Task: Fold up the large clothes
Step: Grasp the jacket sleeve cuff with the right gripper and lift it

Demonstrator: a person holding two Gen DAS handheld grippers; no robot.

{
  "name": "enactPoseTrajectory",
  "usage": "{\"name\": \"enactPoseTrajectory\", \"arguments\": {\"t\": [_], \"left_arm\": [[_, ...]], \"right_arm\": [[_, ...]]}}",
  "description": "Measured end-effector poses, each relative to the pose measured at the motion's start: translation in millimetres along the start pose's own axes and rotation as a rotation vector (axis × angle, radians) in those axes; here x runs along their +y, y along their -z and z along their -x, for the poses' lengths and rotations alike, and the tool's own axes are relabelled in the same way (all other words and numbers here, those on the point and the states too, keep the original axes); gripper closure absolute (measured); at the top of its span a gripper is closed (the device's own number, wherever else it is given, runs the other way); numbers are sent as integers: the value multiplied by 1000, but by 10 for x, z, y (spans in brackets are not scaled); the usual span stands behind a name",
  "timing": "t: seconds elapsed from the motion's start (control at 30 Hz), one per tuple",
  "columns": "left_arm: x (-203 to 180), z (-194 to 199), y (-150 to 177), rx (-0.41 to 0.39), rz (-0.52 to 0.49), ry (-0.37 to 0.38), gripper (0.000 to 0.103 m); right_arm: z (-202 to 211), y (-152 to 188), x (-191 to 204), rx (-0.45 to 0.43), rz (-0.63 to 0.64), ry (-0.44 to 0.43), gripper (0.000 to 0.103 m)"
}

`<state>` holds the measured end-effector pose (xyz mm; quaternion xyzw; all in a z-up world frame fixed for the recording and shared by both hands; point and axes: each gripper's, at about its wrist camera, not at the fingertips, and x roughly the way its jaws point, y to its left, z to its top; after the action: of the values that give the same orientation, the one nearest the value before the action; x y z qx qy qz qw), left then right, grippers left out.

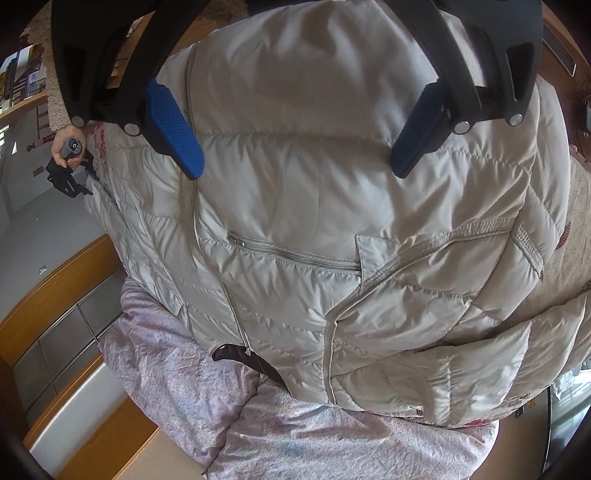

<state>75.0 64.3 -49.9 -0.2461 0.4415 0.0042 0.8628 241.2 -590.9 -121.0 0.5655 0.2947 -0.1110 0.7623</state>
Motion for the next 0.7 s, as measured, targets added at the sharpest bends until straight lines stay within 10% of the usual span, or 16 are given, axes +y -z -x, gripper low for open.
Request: {"name": "enactPoseTrajectory", "arguments": {"t": [0.17,0.33,0.5,0.7], "left_arm": [[62,99,-94,-124,-19,-40,2],[299,192,-200,-192,37,-53,2],[708,275,-264,-199,177,1,2],[881,623,-217,-401,168,-93,2]], "right_arm": [[-26,-43,94,-31,46,37,89],[350,229,909,-203,353,66,94],[705,1025,2014,-228,677,-94,95],[800,2260,2944,-118,948,-323,95]]}}
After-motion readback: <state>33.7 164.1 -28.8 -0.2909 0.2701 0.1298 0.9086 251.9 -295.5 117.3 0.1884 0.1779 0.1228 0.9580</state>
